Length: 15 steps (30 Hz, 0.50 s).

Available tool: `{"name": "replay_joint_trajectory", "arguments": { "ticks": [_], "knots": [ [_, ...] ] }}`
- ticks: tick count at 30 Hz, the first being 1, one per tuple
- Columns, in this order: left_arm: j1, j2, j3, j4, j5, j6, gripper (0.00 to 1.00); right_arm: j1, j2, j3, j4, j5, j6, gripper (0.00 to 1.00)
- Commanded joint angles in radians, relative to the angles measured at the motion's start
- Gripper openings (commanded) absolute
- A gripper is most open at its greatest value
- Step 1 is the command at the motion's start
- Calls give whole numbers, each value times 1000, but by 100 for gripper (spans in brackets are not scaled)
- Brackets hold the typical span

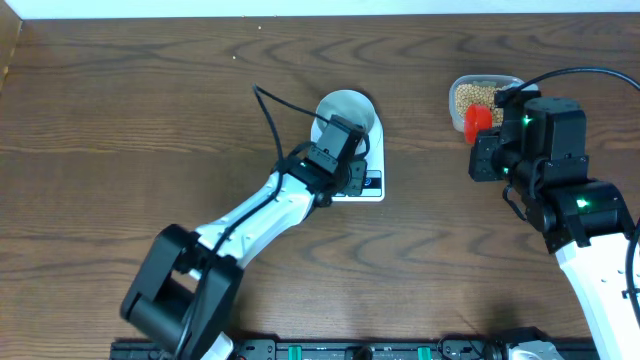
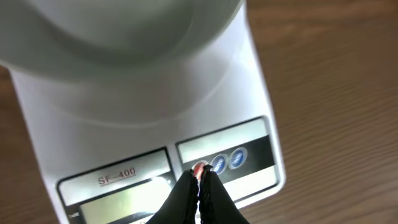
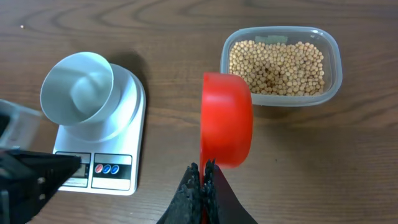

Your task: Scoop item into bowl and weigh 50g on scale

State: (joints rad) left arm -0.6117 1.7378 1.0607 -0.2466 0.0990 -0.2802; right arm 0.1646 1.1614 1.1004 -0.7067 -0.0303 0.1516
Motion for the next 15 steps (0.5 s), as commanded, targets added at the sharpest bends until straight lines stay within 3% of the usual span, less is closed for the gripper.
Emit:
{"name": "replay_joint_trajectory", "arguments": {
  "ticks": [1, 15],
  "knots": [
    [-19, 38, -13, -4, -2, 53, 7, -7, 0, 18, -1, -5, 8, 1],
    [-46, 82, -13, 9, -86, 67, 7, -7, 0, 18, -13, -6, 8, 1]
  ]
}}
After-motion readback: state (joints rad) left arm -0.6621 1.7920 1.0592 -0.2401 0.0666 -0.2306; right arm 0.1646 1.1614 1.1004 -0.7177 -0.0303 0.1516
